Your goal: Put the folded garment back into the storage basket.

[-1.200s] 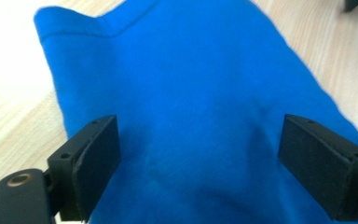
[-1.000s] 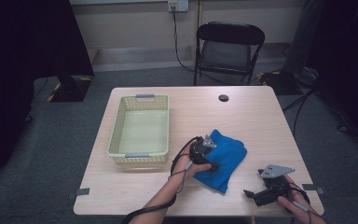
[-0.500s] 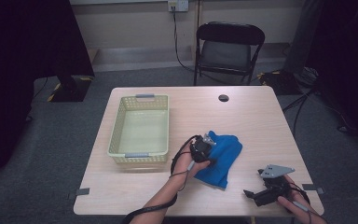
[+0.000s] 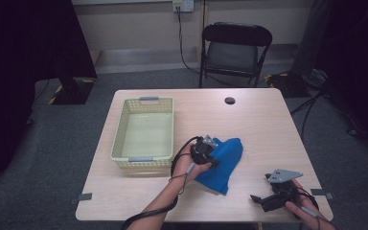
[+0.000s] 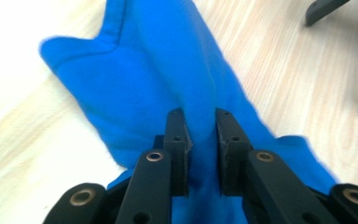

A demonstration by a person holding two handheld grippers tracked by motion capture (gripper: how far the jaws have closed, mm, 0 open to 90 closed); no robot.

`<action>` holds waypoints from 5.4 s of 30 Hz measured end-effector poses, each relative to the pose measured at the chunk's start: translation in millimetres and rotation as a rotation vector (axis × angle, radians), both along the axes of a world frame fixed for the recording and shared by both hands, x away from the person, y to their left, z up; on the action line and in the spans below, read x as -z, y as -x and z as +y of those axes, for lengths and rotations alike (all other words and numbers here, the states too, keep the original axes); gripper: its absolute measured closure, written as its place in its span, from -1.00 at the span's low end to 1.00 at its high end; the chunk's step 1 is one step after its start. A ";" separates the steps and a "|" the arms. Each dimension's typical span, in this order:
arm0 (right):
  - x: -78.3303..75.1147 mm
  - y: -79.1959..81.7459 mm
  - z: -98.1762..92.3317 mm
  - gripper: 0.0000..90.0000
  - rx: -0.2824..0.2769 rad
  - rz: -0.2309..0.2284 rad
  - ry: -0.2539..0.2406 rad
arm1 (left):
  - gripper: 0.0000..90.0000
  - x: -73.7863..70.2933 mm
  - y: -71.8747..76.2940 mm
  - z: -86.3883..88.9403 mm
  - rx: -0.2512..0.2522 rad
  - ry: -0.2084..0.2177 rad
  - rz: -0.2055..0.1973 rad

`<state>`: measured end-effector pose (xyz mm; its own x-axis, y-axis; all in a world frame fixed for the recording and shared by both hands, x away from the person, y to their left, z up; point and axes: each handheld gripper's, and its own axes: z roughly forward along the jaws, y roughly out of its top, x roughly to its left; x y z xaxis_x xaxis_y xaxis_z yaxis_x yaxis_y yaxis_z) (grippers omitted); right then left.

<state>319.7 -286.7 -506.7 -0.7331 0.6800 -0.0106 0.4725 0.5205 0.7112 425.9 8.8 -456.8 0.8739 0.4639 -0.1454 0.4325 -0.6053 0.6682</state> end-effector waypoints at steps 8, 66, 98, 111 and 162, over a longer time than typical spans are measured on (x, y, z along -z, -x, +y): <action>0.0 0.0 0.0 -1.00 0.000 0.000 0.000 | 0.72 -21.5 3.8 18.4 -0.016 0.030 -0.004; 0.0 0.0 0.0 -1.00 0.001 0.000 0.000 | 0.73 -115.9 -0.7 91.5 -0.114 0.136 -0.032; 0.0 -0.1 0.0 -1.00 0.001 -0.001 0.001 | 0.73 -141.9 -11.2 141.7 -0.235 0.164 -0.066; 0.0 -0.1 0.0 -1.00 0.000 -0.001 0.001 | 0.73 -146.6 -12.5 156.0 -0.284 0.177 -0.079; 0.0 -0.1 0.0 -1.00 0.000 0.000 0.000 | 0.73 -112.6 -35.7 211.5 -0.471 0.160 -0.086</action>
